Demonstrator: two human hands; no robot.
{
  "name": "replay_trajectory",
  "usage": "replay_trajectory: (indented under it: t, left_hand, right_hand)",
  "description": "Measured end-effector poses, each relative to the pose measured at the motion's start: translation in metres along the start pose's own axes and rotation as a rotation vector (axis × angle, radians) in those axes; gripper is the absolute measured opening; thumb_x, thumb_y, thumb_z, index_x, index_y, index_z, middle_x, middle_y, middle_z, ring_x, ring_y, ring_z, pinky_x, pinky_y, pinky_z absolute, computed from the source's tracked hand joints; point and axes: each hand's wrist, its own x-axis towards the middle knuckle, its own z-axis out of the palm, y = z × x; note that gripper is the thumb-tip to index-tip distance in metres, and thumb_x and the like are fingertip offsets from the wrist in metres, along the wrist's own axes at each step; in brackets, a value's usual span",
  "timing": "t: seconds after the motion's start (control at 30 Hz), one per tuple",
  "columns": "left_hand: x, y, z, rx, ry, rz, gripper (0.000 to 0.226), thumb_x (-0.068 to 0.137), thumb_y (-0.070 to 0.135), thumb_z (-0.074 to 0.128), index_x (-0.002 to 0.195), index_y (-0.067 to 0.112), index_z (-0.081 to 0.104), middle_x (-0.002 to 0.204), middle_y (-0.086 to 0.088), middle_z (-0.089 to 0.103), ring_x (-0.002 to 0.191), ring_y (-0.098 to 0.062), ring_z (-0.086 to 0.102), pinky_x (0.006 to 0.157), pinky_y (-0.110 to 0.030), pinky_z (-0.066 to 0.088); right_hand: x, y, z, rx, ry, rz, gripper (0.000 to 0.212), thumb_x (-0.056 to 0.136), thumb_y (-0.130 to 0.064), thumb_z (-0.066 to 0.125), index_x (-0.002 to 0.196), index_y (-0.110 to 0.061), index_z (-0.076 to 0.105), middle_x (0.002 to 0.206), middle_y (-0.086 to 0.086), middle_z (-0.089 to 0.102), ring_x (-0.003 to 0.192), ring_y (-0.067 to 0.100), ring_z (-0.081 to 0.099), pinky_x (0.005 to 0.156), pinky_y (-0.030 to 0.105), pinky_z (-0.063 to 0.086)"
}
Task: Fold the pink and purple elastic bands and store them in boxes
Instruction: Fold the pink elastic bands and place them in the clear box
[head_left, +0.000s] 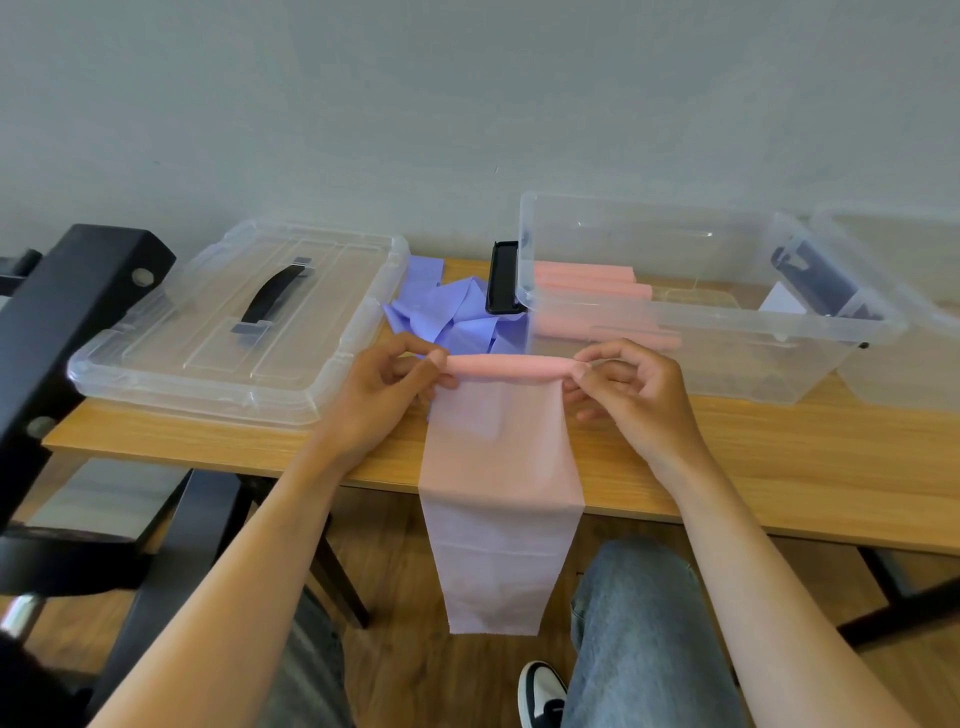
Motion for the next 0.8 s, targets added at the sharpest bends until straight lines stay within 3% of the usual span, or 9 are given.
replay_trajectory:
  t: [0.1,0.2,0.3,0.4,0.5,0.6,0.7,0.8]
  left_hand:
    - [0.001,-0.001,0.0,0.03,0.015,-0.016,0.019,0.102,0.028,0.062,0.107,0.011,0.068,0.088,-0.002,0.08,0.075,-0.012,0.064,0.077,-0.024,0.051]
    - [0.003,-0.007,-0.003,0.062,0.025,-0.01,0.013,0.099,0.026,0.068,0.111,0.024,0.067,0.084,-0.004,0.077,0.08,-0.011,0.067,0.079,-0.022,0.052]
    - [0.004,-0.009,-0.004,0.072,0.026,-0.005,0.026,0.097,0.024,0.07,0.12,0.035,0.064,0.091,-0.002,0.077,0.086,-0.008,0.069,0.081,-0.017,0.052]
    - [0.003,-0.007,-0.001,0.105,0.015,0.01,0.024,0.096,0.023,0.072,0.12,0.028,0.07,0.099,0.003,0.077,0.09,-0.01,0.072,0.084,-0.02,0.056]
    - [0.003,-0.008,0.0,0.191,0.017,0.027,0.017,0.097,0.031,0.069,0.112,0.026,0.072,0.095,0.006,0.076,0.089,-0.012,0.07,0.082,-0.023,0.055]
    - [0.004,-0.009,0.001,0.204,0.022,0.034,0.012,0.101,0.03,0.064,0.111,0.026,0.068,0.081,0.004,0.075,0.079,-0.009,0.065,0.074,-0.017,0.048]
    - [0.003,-0.007,0.002,0.189,0.014,0.049,0.01,0.101,0.028,0.063,0.111,0.026,0.066,0.077,0.002,0.075,0.075,-0.008,0.064,0.071,-0.014,0.045]
    - [0.003,-0.008,0.001,0.168,0.017,0.055,0.012,0.102,0.028,0.063,0.113,0.026,0.066,0.075,0.0,0.073,0.072,-0.01,0.064,0.073,-0.02,0.048]
  right_hand:
    - [0.002,0.001,0.0,-0.013,0.016,0.017,0.009,0.097,-0.011,0.07,0.105,-0.011,0.072,0.085,0.002,0.079,0.076,0.02,0.077,0.06,0.026,0.061]
    - [0.003,0.003,-0.001,-0.084,-0.009,0.01,0.022,0.094,-0.012,0.073,0.116,-0.014,0.069,0.085,0.001,0.079,0.069,0.016,0.075,0.057,0.023,0.059]
    - [0.004,0.005,-0.004,-0.145,-0.032,0.016,0.032,0.091,-0.01,0.076,0.122,-0.013,0.069,0.088,-0.001,0.08,0.074,0.013,0.077,0.062,0.021,0.06]
    - [0.005,0.008,-0.007,-0.242,-0.034,0.01,0.029,0.089,-0.009,0.079,0.117,-0.01,0.074,0.092,0.002,0.08,0.077,0.01,0.077,0.066,0.02,0.061]
    - [0.005,0.004,-0.008,-0.363,-0.039,-0.007,0.015,0.094,-0.015,0.074,0.108,-0.017,0.071,0.075,0.0,0.075,0.061,0.014,0.073,0.059,0.021,0.059]
    - [0.003,-0.003,-0.007,-0.236,-0.104,0.039,0.009,0.1,-0.014,0.067,0.108,-0.014,0.064,0.073,0.008,0.075,0.059,0.023,0.073,0.056,0.028,0.06]
    - [-0.001,-0.007,-0.004,-0.024,-0.079,0.127,0.013,0.098,-0.009,0.068,0.111,-0.008,0.065,0.085,0.009,0.079,0.077,0.023,0.079,0.068,0.03,0.065]
    - [-0.002,-0.01,-0.002,0.158,-0.053,0.232,0.016,0.097,-0.011,0.069,0.112,-0.005,0.066,0.095,0.01,0.08,0.09,0.025,0.079,0.077,0.031,0.065]
